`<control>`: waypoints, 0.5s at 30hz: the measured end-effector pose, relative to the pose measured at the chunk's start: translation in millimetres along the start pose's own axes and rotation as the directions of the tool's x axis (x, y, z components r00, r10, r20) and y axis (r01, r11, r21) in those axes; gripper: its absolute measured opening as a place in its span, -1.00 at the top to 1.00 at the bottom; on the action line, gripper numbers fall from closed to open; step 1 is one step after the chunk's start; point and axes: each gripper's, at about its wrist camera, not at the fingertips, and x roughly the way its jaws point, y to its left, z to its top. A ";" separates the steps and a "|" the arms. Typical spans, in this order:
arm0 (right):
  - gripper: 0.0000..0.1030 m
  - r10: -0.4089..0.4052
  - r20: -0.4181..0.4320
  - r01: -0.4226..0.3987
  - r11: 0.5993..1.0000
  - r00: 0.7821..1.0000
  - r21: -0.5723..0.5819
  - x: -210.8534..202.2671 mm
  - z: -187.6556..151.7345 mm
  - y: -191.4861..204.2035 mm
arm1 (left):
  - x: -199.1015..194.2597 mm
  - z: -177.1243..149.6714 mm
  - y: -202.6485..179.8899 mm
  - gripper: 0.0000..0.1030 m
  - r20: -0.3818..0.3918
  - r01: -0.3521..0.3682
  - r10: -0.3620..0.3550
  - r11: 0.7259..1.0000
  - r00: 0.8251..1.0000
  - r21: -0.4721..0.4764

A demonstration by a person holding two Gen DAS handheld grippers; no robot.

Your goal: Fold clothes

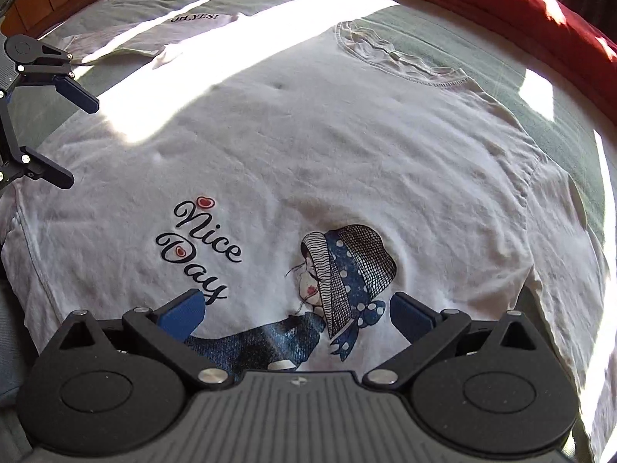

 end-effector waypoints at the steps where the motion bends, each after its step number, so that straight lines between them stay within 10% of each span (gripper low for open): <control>1: -1.00 0.009 0.014 -0.009 1.000 1.000 -0.009 4.7 5.0 -6.7 | 6.3 5.0 2.1 -0.74 0.010 -0.005 0.005 1.000 1.000 -0.029; 15: -1.00 -0.116 0.086 0.080 0.939 0.990 0.335 -17.3 -35.4 -86.9 | 38.3 16.0 19.3 -0.74 0.086 -0.042 0.057 0.985 0.995 -0.166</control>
